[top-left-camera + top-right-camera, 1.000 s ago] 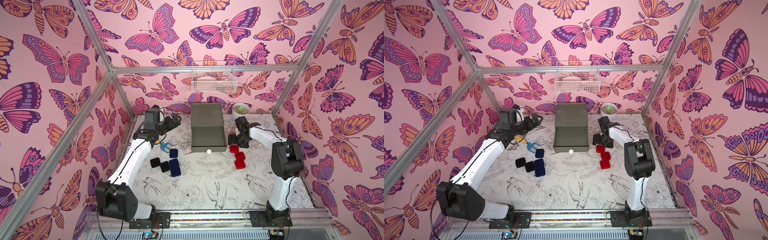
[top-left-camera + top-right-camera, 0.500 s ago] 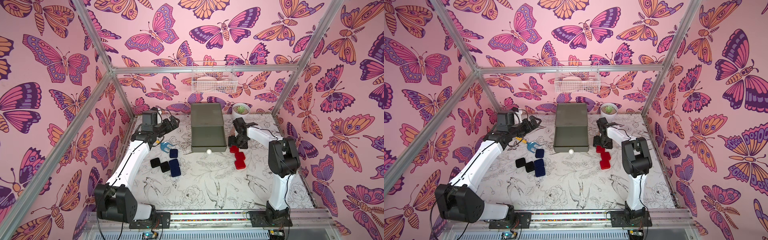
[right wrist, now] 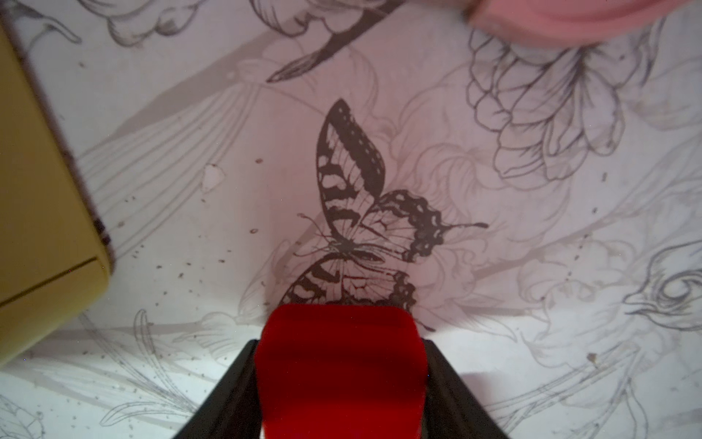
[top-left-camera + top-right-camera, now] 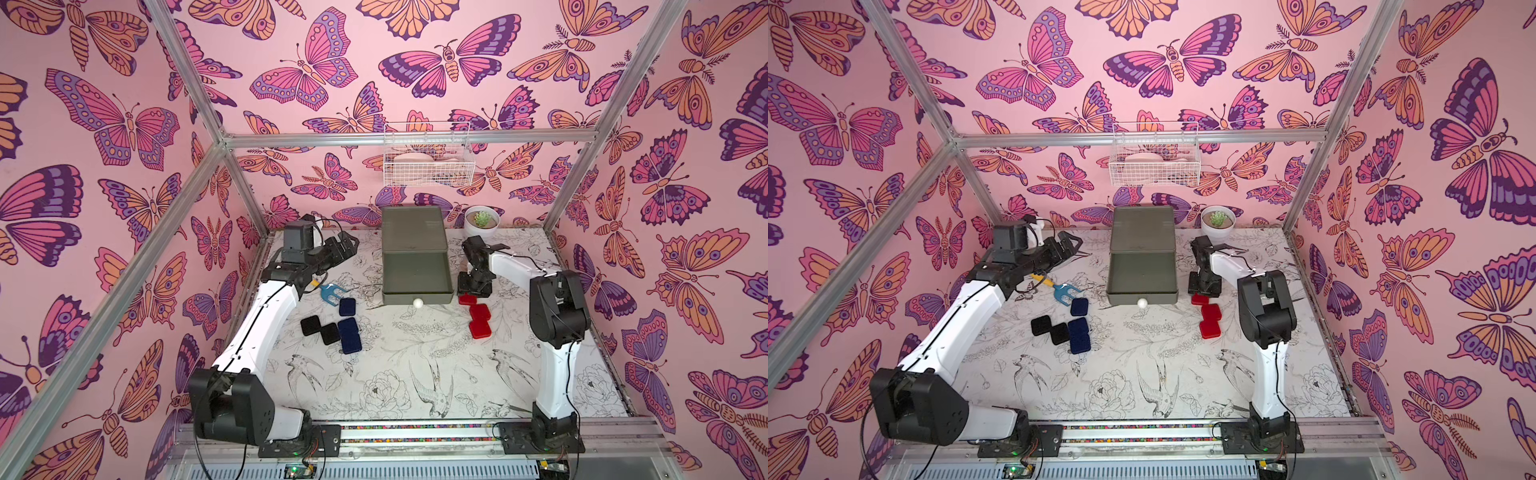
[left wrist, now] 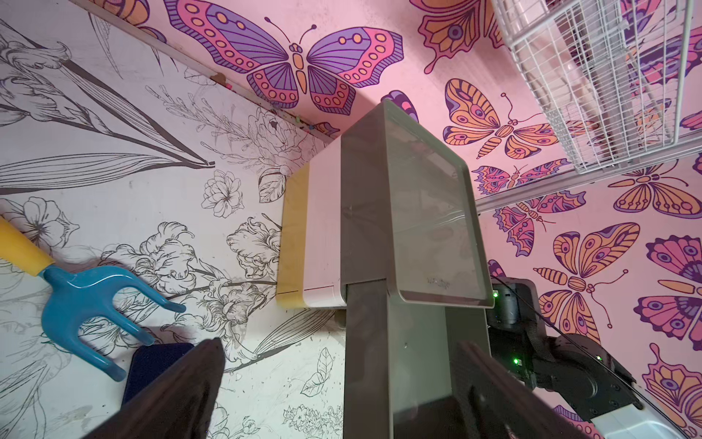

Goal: Place the brooch boxes into the drawer by color
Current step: Pick up the brooch box from the center of the board.

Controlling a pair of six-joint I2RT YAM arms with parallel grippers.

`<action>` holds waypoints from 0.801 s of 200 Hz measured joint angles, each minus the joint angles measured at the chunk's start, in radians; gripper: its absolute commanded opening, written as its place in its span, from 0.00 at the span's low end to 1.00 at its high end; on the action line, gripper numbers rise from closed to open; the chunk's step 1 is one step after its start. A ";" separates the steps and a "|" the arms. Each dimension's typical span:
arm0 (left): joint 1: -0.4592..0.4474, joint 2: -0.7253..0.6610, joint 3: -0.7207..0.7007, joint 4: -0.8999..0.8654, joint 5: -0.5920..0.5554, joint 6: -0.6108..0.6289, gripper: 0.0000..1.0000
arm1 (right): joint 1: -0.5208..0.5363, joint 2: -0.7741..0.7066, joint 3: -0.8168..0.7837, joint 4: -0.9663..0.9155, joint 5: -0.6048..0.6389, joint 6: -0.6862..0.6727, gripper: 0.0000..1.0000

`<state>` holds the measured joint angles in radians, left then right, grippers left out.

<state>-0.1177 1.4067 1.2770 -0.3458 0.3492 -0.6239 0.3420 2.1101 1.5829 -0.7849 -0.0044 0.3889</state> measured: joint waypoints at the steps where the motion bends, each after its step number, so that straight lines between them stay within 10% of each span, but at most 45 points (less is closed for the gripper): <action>1: 0.000 0.000 0.000 0.000 0.000 0.000 1.00 | 0.000 0.000 0.000 0.000 0.000 0.000 0.53; 160: 0.022 0.002 0.000 -0.023 0.000 0.052 1.00 | 0.122 -0.367 0.269 -0.109 0.224 -0.104 0.53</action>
<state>-0.0956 1.4082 1.2770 -0.3687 0.3489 -0.5716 0.4637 1.7435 1.8515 -0.8940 0.2195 0.2848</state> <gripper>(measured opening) 0.999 0.604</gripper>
